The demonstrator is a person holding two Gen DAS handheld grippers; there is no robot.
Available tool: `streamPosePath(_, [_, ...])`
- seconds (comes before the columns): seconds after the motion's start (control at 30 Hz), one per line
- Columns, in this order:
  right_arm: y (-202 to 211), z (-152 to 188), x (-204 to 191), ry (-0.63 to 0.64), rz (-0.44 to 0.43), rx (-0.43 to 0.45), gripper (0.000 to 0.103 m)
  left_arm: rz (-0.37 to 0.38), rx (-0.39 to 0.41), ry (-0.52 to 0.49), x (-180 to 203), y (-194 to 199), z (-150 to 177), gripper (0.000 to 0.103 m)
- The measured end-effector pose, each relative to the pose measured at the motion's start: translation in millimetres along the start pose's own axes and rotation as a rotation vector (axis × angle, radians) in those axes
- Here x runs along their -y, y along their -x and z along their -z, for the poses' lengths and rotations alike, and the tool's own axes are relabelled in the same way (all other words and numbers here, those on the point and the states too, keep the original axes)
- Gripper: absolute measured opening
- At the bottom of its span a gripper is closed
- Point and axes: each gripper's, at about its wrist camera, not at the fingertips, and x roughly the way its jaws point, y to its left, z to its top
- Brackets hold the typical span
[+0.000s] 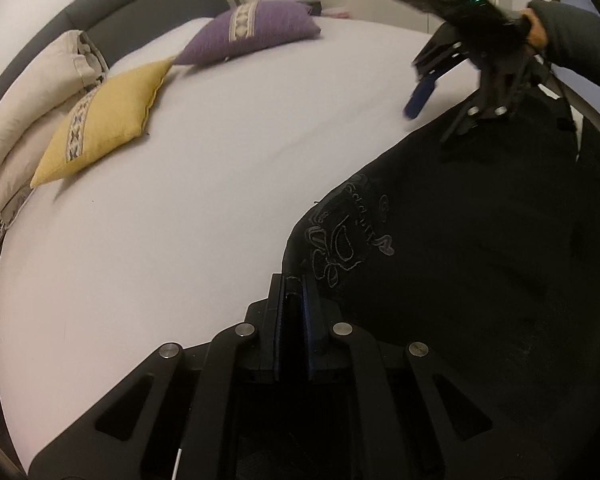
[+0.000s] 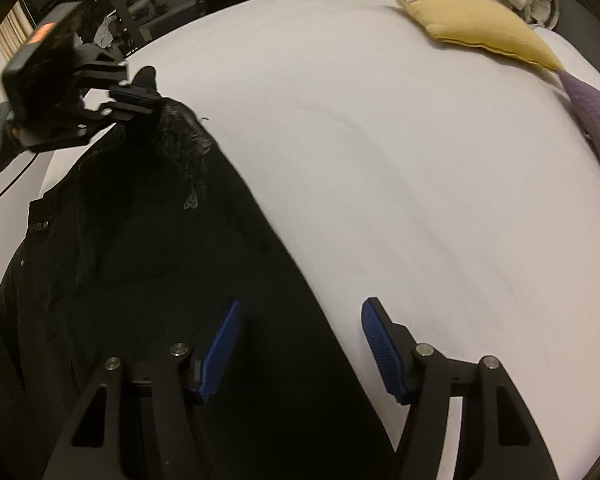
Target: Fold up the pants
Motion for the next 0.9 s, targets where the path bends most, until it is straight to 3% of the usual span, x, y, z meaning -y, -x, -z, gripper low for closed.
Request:
streamPosePath(0.03, [-4, -3, 3, -0.007, -0.001, -0.016, 0.065, -0.007, 0.009, -0.001, 4, 5, 0, 0.007])
streamPosePath(0.1, [-14, -6, 8, -0.021, -0.011, -0.056, 0.054, -0.009, 0.022, 0.005, 6, 11, 3, 0.007])
streamPosePath(0.13, [-18, -6, 9, -0.023, -0.020, -0.081, 0.039, -0.004, 0.023, 0.007, 6, 12, 4, 0.007])
streamPosePath(0.23, [-20, -4, 7, 0.003, -0.012, -0.109, 0.021, 0.004, 0.020, 0.009, 8, 13, 10, 0.007])
streamPosePath(0.4, [-6, -3, -5, 0.034, 0.099, -0.070, 0.009, -0.001, 0.031, 0.032, 11, 13, 11, 0.007])
streamPosePath(0.53, [15, 9, -48, 0.079, 0.347, 0.034, 0.006, 0.008, 0.058, 0.058, 17, 27, 16, 0.007])
streamPosePath(0.67, [13, 31, -109, 0.153, 0.616, 0.070, 0.004, 0.017, 0.083, 0.073, 35, 54, 30, 0.007])
streamPosePath(0.77, [16, 60, -148, 0.156, 0.742, 0.109, 0.004, 0.018, 0.099, 0.074, 57, 78, 48, 0.007])
streamPosePath(0.9, [20, 85, -194, 0.077, 0.826, 0.161, 0.004, 0.036, 0.124, 0.068, 98, 112, 76, 0.007])
